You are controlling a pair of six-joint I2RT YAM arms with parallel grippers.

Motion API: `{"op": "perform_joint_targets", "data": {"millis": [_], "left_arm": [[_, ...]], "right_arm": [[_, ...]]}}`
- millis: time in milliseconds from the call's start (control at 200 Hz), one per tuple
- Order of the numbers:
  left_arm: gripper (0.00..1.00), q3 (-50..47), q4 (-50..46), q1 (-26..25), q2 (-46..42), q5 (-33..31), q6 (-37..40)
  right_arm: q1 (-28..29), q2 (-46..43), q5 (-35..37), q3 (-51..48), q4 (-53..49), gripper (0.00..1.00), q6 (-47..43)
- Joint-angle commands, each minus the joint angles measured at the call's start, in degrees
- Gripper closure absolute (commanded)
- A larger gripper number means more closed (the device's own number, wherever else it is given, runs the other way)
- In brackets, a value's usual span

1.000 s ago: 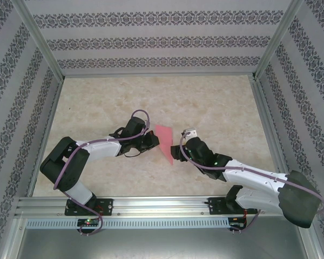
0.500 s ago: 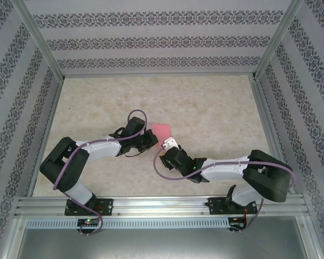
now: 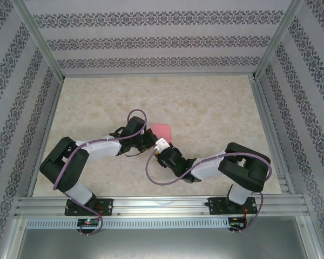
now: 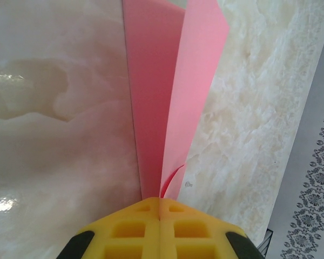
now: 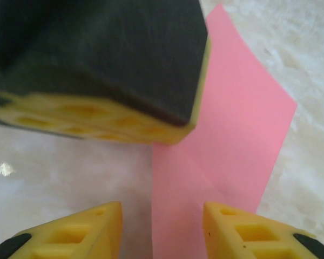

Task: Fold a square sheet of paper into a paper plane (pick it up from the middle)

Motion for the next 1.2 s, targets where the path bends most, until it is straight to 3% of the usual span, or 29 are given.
{"op": "perform_joint_targets", "data": {"millis": [0,95,360,1039,1194], "left_arm": [[1.00,1.5,-0.9,-0.8,-0.6,-0.6,-1.0],[1.00,1.5,-1.0,-0.7,-0.7,-0.8,-1.2],[1.00,1.1,-1.1,-0.6,-1.3,-1.0,-1.9],[1.00,0.9,-1.7,0.2,-2.4,0.2,-1.9],[0.87,0.5,-1.9,1.0,-3.4,0.3,-1.6]], "right_arm": [[0.4,0.9,2.5,-0.9,7.3,0.60,-3.3],[0.2,1.9,2.7,-1.0,7.9,0.66,-4.0],[-0.4,3.5,1.8,-2.7,11.5,0.69,-5.0],[-2.3,5.9,-0.6,-2.6,13.6,0.86,-4.8],[-2.7,5.1,-2.4,-2.9,13.7,0.93,-3.9]]}}
